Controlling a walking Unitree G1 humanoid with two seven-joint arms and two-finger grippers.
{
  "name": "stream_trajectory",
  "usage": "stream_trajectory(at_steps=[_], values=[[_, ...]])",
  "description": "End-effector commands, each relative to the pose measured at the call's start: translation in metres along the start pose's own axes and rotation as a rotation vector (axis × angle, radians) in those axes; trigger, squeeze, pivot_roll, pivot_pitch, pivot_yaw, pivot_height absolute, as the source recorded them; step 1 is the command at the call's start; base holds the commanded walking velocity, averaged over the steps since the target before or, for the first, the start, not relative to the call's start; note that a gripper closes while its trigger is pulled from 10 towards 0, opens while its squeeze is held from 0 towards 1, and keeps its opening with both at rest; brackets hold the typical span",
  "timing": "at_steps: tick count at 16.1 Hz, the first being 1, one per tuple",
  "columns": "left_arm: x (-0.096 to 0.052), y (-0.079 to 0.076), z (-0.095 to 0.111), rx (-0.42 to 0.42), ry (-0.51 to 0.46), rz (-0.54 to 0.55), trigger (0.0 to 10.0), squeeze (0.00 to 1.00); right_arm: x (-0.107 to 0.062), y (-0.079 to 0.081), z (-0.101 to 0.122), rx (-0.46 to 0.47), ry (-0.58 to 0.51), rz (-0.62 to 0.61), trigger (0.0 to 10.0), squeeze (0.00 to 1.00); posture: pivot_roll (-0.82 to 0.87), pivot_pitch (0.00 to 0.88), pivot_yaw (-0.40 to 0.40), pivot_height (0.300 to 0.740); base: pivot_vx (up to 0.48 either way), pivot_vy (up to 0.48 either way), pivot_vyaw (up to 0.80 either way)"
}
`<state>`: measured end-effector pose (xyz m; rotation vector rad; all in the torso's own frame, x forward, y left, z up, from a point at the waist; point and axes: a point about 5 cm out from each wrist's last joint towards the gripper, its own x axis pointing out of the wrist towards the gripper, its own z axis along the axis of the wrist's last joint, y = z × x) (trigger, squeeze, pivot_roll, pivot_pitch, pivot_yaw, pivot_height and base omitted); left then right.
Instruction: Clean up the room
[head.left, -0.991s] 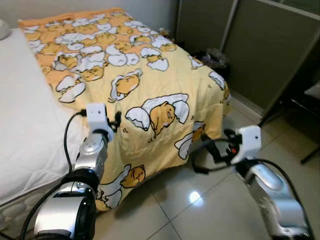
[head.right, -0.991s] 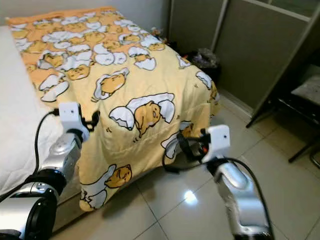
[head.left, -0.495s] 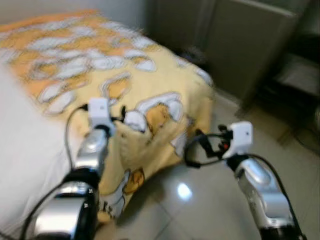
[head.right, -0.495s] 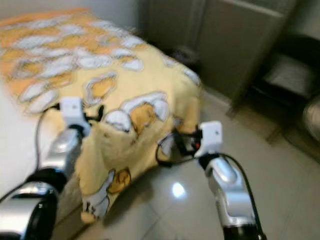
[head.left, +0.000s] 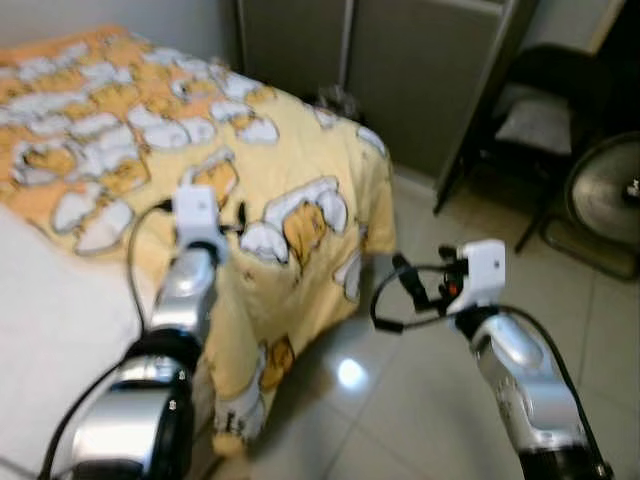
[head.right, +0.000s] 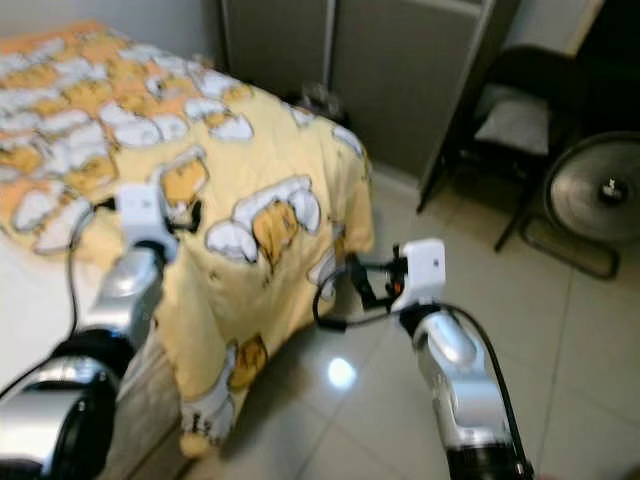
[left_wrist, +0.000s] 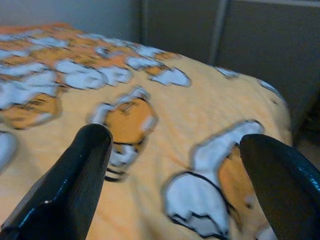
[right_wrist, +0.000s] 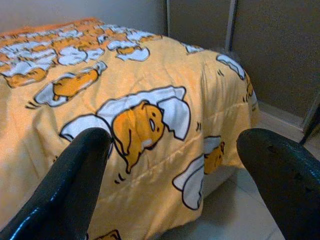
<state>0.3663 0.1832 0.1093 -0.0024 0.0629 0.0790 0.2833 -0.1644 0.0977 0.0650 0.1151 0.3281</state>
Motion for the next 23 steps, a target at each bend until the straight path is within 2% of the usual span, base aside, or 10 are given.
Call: stream_trajectory(at_steps=[1,6,7,8,12,16,21,23], values=[[0.0,-0.009,-0.001,-0.015,0.007,-0.012,10.0,0.0,-0.002,-0.005,0.002,-0.029,-0.009,-0.015,10.0,0.0,-0.14,0.0,-0.001,0.74,0.48,0.0,0.0],[-0.001,-0.013,-0.002,-0.001,0.011,-0.011,10.0,0.0,-0.005,-0.006,0.0,-0.03,-0.002,-0.009,10.0,0.01,-0.14,0.0,-0.002,0.74,0.452,0.0,0.0],[-0.002,-0.015,-0.004,0.003,0.017,-0.013,10.0,0.0,-0.005,-0.005,0.0,-0.022,-0.005,0.0,10.0,0.03,-0.14,0.0,-0.005,0.74,0.435,0.0,0.0],[-0.002,-0.016,-0.005,0.004,0.018,-0.014,10.0,0.0,-0.005,-0.005,0.001,-0.014,-0.007,0.008,10.0,0.1,-0.14,0.0,-0.007,0.74,0.435,0.0,0.56],[-0.004,-0.017,-0.007,-0.009,0.021,0.004,10.0,0.0,-0.006,-0.005,0.0,-0.024,0.005,0.024,10.0,0.18,-0.14,0.0,-0.015,0.74,0.422,0.072,0.54],[-0.006,-0.011,-0.011,-0.047,0.04,0.053,10.0,0.0,-0.007,0.001,-0.004,-0.038,0.041,0.077,10.0,0.17,-0.14,0.0,-0.022,0.74,0.15,0.42,0.46],[-0.006,-0.009,-0.014,0.004,0.059,0.076,10.0,0.0,-0.007,-0.001,-0.006,-0.032,0.053,0.065,10.0,0.15,-0.14,0.0,-0.019,0.74,0.0,0.096,0.19],[-0.007,-0.002,-0.019,0.026,0.105,0.099,10.0,0.0,-0.01,-0.001,-0.007,-0.034,0.057,0.067,10.0,0.15,-0.14,0.0,-0.016,0.74,0.0,0.0,0.0]])
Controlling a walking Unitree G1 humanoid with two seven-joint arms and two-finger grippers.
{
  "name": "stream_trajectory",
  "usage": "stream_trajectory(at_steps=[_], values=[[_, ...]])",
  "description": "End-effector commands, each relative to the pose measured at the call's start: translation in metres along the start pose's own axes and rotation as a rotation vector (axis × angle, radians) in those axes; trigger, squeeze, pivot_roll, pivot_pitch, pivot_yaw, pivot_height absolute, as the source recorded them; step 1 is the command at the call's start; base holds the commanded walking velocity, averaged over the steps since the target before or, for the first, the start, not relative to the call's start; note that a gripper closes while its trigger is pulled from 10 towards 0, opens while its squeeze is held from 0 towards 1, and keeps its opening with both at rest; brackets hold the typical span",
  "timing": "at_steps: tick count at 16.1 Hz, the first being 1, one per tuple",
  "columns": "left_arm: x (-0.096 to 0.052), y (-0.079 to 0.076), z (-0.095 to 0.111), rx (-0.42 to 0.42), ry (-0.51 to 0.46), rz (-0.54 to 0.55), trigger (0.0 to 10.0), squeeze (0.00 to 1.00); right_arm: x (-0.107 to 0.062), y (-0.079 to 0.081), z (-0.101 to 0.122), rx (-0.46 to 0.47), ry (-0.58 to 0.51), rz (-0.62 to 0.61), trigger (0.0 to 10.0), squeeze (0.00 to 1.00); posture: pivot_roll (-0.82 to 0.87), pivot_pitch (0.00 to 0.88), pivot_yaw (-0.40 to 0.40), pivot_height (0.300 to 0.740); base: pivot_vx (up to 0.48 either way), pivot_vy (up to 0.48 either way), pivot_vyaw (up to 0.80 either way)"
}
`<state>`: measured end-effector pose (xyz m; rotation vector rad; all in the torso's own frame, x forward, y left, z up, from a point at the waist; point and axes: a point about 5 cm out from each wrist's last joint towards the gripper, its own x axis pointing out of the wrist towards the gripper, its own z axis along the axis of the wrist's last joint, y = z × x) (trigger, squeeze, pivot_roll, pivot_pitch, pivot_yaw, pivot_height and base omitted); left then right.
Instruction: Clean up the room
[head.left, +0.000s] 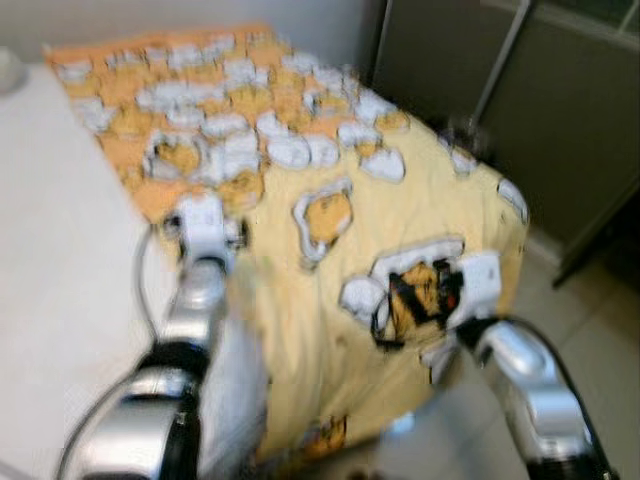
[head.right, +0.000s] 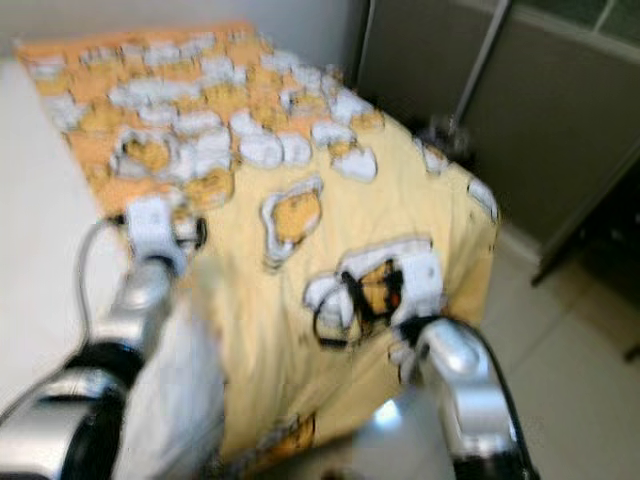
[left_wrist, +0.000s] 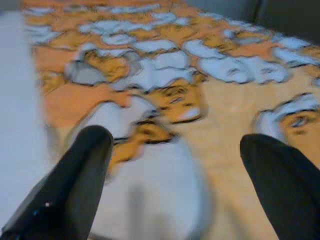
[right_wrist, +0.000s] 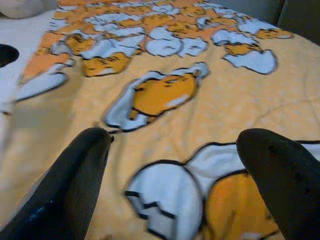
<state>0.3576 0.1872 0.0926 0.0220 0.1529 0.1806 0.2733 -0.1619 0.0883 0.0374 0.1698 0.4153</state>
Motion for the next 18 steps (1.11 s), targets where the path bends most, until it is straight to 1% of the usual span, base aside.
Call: stream_trajectory(at_steps=[1,2,3,5,6,7,8,10,14,15,16,17,18], values=[[0.0,-0.003,-0.004,0.006,0.028,0.003,10.0,0.0,-0.005,-0.006,0.002,-0.012,0.0,-0.017,10.0,0.15,-0.14,0.0,-0.014,0.74,0.0,0.0,0.0],[-0.001,-0.001,-0.007,0.017,0.05,-0.004,10.0,0.0,-0.007,-0.006,0.0,-0.01,0.006,-0.02,10.0,0.15,-0.14,0.0,-0.013,0.74,0.0,0.0,0.0],[-0.004,-0.004,-0.019,0.024,0.125,-0.065,10.0,0.0,-0.008,-0.006,-0.002,-0.006,0.012,-0.021,10.0,0.15,-0.14,0.0,-0.011,0.74,0.0,0.0,0.0],[-0.011,-0.016,-0.038,-0.033,0.253,-0.176,10.0,0.0,-0.009,-0.005,-0.004,-0.001,0.015,-0.024,10.0,0.15,-0.14,0.0,-0.01,0.74,0.0,0.0,0.0],[-0.014,-0.019,-0.043,-0.067,0.288,-0.201,10.0,0.0,-0.01,-0.005,-0.005,0.0,0.018,-0.023,10.0,0.15,-0.14,0.0,-0.01,0.74,0.0,0.0,0.0],[-0.017,-0.019,-0.05,-0.088,0.333,-0.197,10.0,0.0,-0.012,-0.004,-0.006,0.002,0.022,-0.022,10.0,0.15,-0.14,0.0,-0.012,0.74,0.0,0.0,0.0],[-0.019,-0.015,-0.054,-0.083,0.354,-0.172,10.0,0.0,-0.013,-0.004,-0.007,0.003,0.027,-0.02,10.0,0.15,-0.14,0.0,-0.016,0.74,0.0,0.0,0.0],[-0.019,-0.003,-0.054,-0.077,0.331,-0.086,10.0,0.0,-0.018,-0.005,-0.01,0.004,0.043,-0.018,10.0,0.15,-0.14,0.0,-0.026,0.74,0.0,0.0,0.0],[-0.02,0.008,-0.055,-0.084,0.341,-0.028,10.0,0.0,-0.02,-0.005,-0.01,0.002,0.055,-0.01,10.0,0.15,-0.14,0.0,-0.038,0.74,0.0,0.0,0.0],[-0.02,0.014,-0.057,-0.105,0.349,0.005,10.0,0.0,-0.021,-0.004,-0.01,0.002,0.057,-0.008,10.0,0.15,-0.14,0.0,-0.039,0.74,0.0,0.0,0.0],[-0.018,0.024,-0.05,-0.204,0.278,0.046,10.0,0.0,-0.022,-0.004,-0.01,0.0,0.06,-0.007,10.0,0.15,-0.14,0.0,-0.041,0.74,0.0,0.0,0.0],[-0.016,0.027,-0.041,-0.256,0.21,0.044,10.0,0.0,-0.022,-0.004,-0.01,0.0,0.062,-0.005,10.0,0.15,-0.14,0.0,-0.041,0.74,0.0,0.0,0.0],[-0.016,0.029,-0.037,-0.265,0.183,0.045,10.0,0.0,-0.022,-0.005,-0.011,0.0,0.063,-0.005,10.0,0.16,-0.14,0.0,-0.043,0.74,0.0,0.0,0.0]])
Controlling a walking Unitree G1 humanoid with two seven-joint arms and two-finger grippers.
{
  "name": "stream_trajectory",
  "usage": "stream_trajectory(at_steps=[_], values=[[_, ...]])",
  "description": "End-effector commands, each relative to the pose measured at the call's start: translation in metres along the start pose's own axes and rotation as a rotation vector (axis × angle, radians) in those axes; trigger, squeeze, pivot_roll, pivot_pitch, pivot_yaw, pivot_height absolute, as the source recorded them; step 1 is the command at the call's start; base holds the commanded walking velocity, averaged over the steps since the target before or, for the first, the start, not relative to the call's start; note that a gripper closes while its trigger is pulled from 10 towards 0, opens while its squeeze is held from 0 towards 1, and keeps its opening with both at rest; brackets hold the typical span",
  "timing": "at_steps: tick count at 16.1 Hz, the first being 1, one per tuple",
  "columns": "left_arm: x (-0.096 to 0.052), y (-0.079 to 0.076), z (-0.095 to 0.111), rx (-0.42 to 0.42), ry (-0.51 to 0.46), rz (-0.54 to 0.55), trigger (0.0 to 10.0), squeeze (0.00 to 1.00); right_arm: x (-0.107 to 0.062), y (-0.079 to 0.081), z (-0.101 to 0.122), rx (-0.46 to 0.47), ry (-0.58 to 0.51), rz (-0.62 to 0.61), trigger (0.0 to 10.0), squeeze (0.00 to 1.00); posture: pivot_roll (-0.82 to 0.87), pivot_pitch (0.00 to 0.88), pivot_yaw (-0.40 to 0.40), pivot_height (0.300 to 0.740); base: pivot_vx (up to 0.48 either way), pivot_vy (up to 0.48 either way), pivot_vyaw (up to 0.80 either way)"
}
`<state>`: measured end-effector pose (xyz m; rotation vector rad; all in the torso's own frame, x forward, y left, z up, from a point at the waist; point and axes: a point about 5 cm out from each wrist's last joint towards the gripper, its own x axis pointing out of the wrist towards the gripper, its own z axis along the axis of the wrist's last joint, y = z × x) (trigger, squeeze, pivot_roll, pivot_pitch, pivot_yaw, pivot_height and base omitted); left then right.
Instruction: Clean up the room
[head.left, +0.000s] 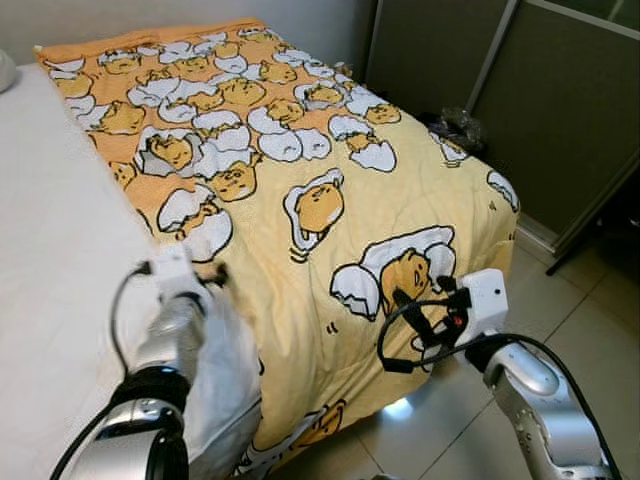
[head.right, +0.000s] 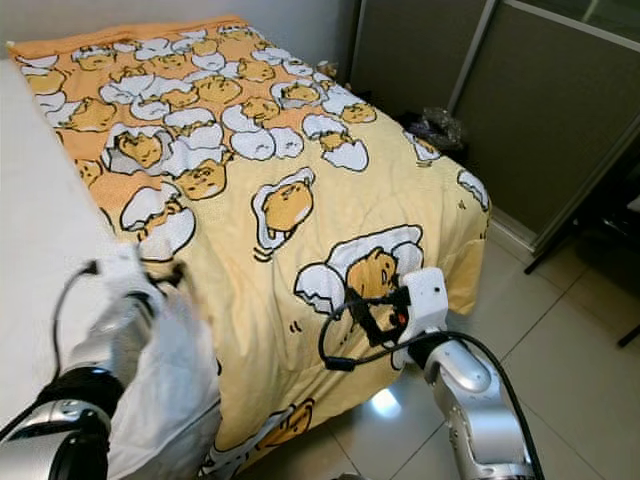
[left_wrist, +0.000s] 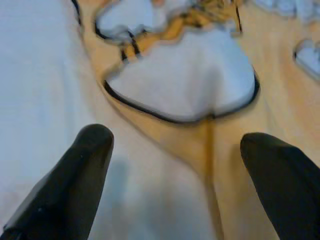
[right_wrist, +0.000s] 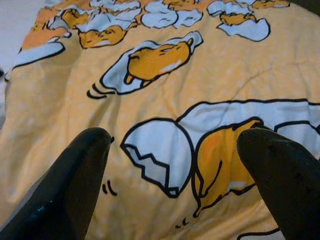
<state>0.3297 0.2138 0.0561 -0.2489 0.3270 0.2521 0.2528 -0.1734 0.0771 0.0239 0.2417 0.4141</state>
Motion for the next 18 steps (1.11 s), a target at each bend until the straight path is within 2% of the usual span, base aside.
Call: stream_trajectory(at_steps=[1,2,5,6,8,10,14,16,18], values=[[0.0,0.001,0.006,0.001,-0.027,-0.007,10.0,0.0,-0.001,-0.001,0.003,-0.002,-0.005,0.002,10.0,0.16,-0.14,0.0,-0.046,0.74,0.0,0.0,0.0],[0.0,0.004,0.004,0.022,-0.01,0.004,10.0,0.0,-0.001,-0.001,0.003,-0.002,-0.002,0.004,10.0,0.15,-0.13,0.0,-0.049,0.74,0.0,0.0,0.0],[-0.001,0.014,-0.014,0.172,0.1,0.089,10.0,0.0,0.0,0.0,0.004,-0.002,0.002,0.011,10.0,0.16,-0.13,0.0,-0.051,0.74,0.0,0.0,0.0],[-0.003,0.014,-0.023,0.242,0.141,0.104,10.0,0.0,0.0,0.0,0.004,-0.001,0.003,0.012,10.0,0.15,-0.14,0.0,-0.053,0.74,0.0,0.0,0.0],[-0.004,0.008,-0.029,0.366,0.144,0.086,10.0,0.0,-0.001,0.0,0.003,-0.001,0.009,0.015,10.0,0.15,-0.14,0.0,-0.06,0.74,0.0,0.0,0.0],[-0.004,0.0,-0.034,0.424,0.145,0.065,10.0,0.0,-0.003,-0.001,0.003,-0.003,0.014,0.018,10.0,0.16,-0.15,0.0,-0.066,0.74,0.0,0.0,0.0],[-0.007,-0.014,-0.047,0.481,0.177,0.009,10.0,0.0,-0.003,-0.002,0.002,-0.007,0.027,0.019,10.0,0.16,-0.16,0.0,-0.066,0.74,0.0,0.0,0.0],[-0.009,-0.016,-0.052,0.473,0.194,-0.008,10.0,0.0,-0.004,-0.002,0.001,-0.006,0.03,0.017,10.0,0.16,-0.17,0.0,-0.063,0.74,0.0,0.0,0.0],[-0.011,-0.021,-0.061,0.33,0.255,-0.041,10.0,0.0,-0.004,-0.003,0.001,-0.006,0.033,0.014,10.0,0.16,-0.17,0.0,-0.063,0.74,0.0,0.0,0.0]])
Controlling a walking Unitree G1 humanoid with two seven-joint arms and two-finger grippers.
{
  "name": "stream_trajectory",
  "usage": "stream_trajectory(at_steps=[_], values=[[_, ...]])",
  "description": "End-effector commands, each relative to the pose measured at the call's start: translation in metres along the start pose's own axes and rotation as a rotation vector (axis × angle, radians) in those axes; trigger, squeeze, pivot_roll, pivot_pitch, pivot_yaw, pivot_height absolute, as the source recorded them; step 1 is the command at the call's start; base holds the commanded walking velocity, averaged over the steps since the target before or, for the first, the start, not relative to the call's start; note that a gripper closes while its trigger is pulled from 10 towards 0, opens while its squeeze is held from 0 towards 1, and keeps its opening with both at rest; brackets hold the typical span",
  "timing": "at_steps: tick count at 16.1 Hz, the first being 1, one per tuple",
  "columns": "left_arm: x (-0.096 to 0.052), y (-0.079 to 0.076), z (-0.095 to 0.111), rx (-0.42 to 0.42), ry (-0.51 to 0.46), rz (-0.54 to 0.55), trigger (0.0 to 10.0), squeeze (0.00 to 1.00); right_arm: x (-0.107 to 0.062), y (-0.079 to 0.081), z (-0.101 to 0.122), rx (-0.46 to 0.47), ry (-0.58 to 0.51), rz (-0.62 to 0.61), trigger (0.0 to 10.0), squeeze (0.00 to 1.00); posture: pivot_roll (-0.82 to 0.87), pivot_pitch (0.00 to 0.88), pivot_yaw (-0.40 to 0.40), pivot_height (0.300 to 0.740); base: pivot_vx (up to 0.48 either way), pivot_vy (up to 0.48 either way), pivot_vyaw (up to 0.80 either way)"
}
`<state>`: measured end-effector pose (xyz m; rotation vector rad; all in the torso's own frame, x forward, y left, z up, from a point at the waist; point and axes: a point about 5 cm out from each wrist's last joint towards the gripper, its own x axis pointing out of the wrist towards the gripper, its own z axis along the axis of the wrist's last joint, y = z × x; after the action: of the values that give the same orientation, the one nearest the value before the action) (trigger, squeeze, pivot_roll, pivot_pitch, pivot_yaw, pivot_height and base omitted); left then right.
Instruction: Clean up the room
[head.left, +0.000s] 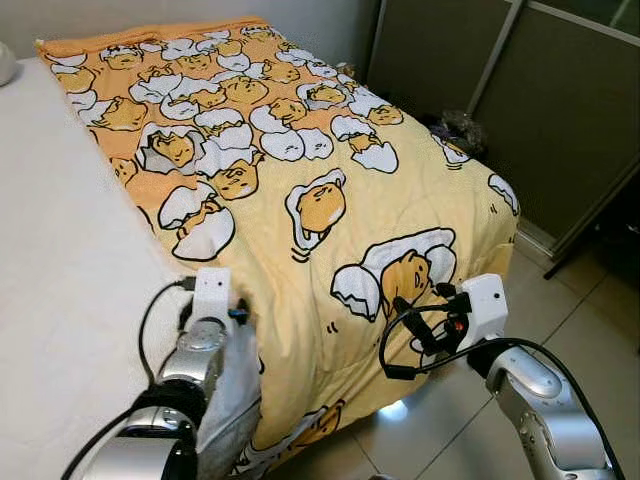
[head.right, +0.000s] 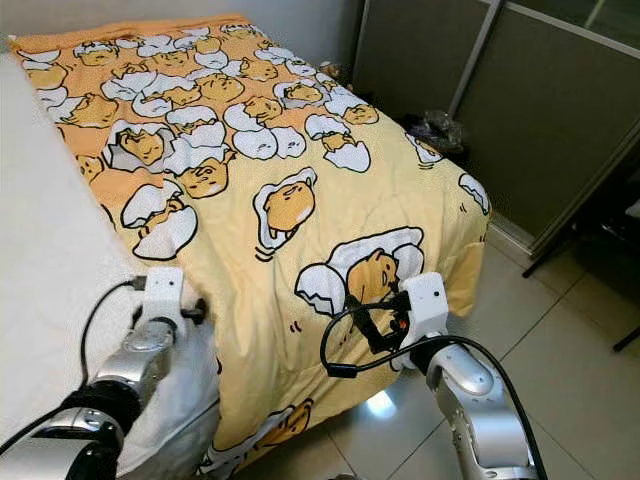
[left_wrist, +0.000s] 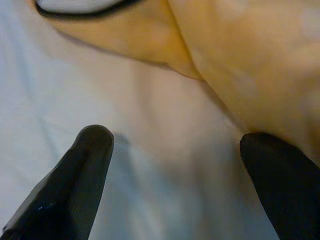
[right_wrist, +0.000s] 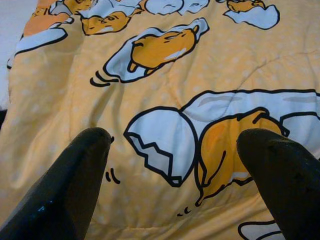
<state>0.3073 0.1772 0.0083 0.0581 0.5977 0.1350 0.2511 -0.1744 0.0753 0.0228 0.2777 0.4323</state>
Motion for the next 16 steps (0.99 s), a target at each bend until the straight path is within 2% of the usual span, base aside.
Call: stream_trajectory(at_steps=[1,5,6,10,11,13,14,16], values=[[0.0,-0.008,-0.003,-0.083,0.036,-0.05,10.0,0.0,-0.003,-0.003,0.003,-0.011,-0.001,-0.006,10.0,0.16,-0.17,0.0,-0.063,0.74,0.0,0.0,0.0],[0.0,-0.014,0.003,-0.146,0.007,-0.086,10.0,0.0,-0.004,-0.004,0.002,-0.014,0.002,-0.007,10.0,0.16,-0.17,0.0,-0.063,0.74,0.0,0.0,0.0],[0.0,-0.017,0.008,-0.208,-0.018,-0.133,10.0,0.0,-0.004,-0.005,0.002,-0.016,0.005,-0.009,10.0,0.15,-0.18,0.0,-0.063,0.74,0.0,0.0,0.0],[-0.001,-0.032,0.011,-0.366,-0.005,-0.258,10.0,0.0,-0.005,-0.005,0.002,-0.018,0.005,-0.01,10.0,0.16,-0.18,0.0,-0.062,0.74,0.0,0.0,0.0],[-0.003,-0.04,0.012,-0.464,0.005,-0.327,10.0,0.0,-0.006,-0.004,0.002,-0.019,0.005,-0.009,10.0,0.16,-0.18,0.0,-0.062,0.74,0.0,0.0,0.0],[-0.004,-0.044,0.011,-0.508,0.017,-0.368,10.0,0.0,-0.007,-0.005,0.002,-0.021,0.007,-0.009,10.0,0.16,-0.18,0.0,-0.062,0.74,0.0,0.0,0.0],[-0.005,-0.048,0.009,-0.566,0.034,-0.397,10.0,0.0,-0.007,-0.007,0.001,-0.023,0.011,-0.011,10.0,0.16,-0.18,0.0,-0.063,0.74,0.0,0.0,0.0],[-0.006,-0.053,0.001,-0.6,0.073,-0.418,10.0,0.0,-0.007,-0.008,0.001,-0.024,0.015,-0.01,10.0,0.15,-0.18,0.0,-0.064,0.74,0.0,0.0,0.0]])
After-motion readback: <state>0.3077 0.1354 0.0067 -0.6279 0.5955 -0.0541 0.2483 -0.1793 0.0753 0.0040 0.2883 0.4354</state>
